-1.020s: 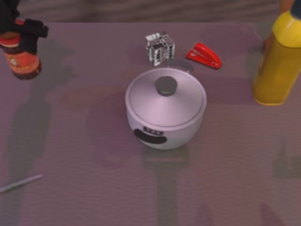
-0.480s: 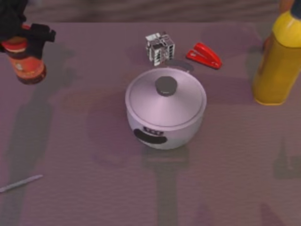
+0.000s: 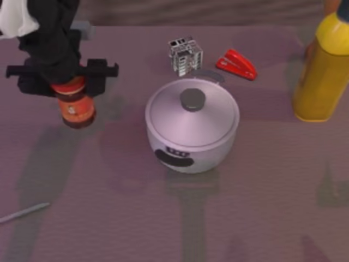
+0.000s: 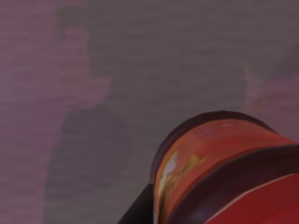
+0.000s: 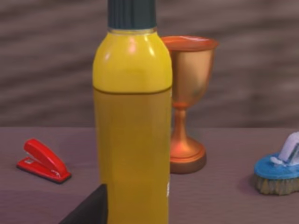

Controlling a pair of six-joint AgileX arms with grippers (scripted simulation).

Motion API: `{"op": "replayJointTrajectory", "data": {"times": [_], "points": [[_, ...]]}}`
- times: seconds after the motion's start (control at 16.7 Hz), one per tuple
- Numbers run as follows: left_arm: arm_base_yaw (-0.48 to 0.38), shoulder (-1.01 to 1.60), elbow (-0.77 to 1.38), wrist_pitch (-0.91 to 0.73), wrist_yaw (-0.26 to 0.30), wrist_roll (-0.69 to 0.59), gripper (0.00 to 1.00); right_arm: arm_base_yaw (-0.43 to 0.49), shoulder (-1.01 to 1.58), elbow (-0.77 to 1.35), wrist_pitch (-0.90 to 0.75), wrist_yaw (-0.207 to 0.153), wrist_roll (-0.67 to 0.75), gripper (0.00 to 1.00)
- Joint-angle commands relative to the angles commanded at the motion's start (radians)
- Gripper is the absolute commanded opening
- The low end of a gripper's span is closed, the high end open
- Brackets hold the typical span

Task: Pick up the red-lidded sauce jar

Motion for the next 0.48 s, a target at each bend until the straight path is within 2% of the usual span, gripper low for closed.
{"op": "replayJointTrajectory", "data": {"times": [0.18,0.48], "points": [[-0.053,-0.028,-0.073,0.047,-0.030,-0.088,0.00,0.000,0.000,0.000,0.000,0.000,0.000,1.00],[-0.054,-0.026,-0.079,0.049,-0.031,-0.094,0.00,0.000,0.000,0.000,0.000,0.000,0.000,1.00]]}}
